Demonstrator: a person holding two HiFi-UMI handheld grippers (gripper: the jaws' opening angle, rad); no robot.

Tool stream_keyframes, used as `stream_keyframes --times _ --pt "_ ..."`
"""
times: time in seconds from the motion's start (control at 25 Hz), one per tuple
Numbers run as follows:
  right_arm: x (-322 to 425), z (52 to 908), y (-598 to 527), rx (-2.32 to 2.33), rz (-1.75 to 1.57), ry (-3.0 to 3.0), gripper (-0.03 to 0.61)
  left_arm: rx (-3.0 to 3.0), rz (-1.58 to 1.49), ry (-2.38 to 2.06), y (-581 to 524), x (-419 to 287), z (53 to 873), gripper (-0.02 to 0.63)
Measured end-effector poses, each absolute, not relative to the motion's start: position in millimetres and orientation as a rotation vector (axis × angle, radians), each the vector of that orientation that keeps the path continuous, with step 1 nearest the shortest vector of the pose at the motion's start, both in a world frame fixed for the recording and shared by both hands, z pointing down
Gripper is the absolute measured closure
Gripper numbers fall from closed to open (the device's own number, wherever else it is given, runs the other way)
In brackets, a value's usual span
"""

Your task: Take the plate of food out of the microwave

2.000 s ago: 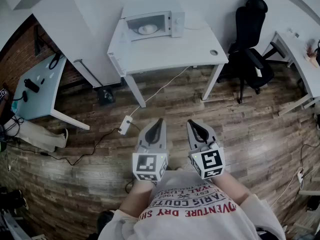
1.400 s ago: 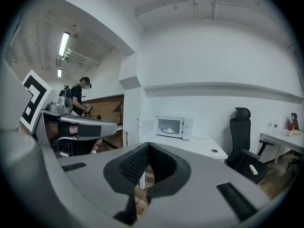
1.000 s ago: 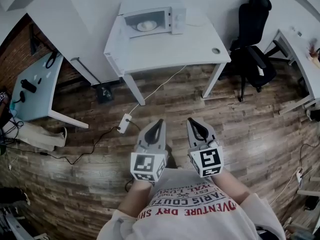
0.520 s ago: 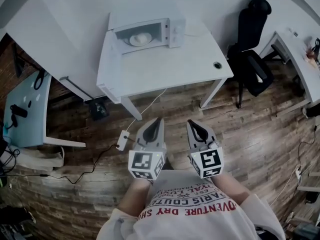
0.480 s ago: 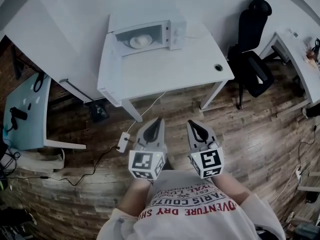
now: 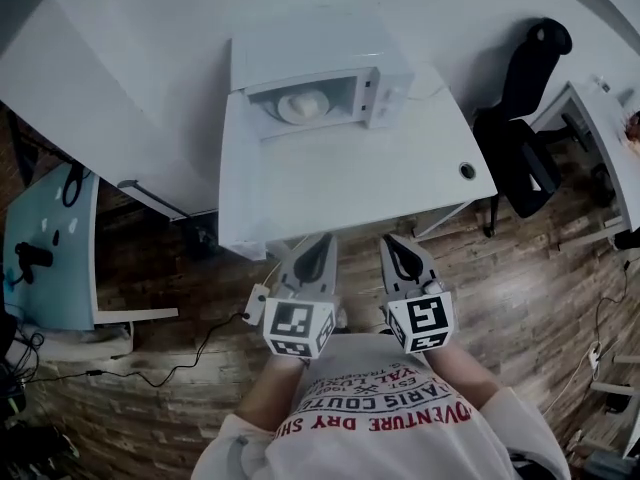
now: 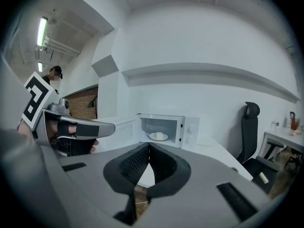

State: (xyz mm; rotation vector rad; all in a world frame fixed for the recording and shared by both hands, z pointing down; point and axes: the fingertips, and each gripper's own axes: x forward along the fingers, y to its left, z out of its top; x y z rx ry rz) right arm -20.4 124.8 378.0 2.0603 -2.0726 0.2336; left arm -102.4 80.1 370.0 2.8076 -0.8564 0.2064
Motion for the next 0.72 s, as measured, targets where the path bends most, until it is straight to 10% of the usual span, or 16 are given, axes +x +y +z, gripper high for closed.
stream_keyframes --times 0.72 --pt "56 377 -40 1.834 0.222 -2.294 0.566 2.670 0.196 -1.122 -62 -32 377 0.606"
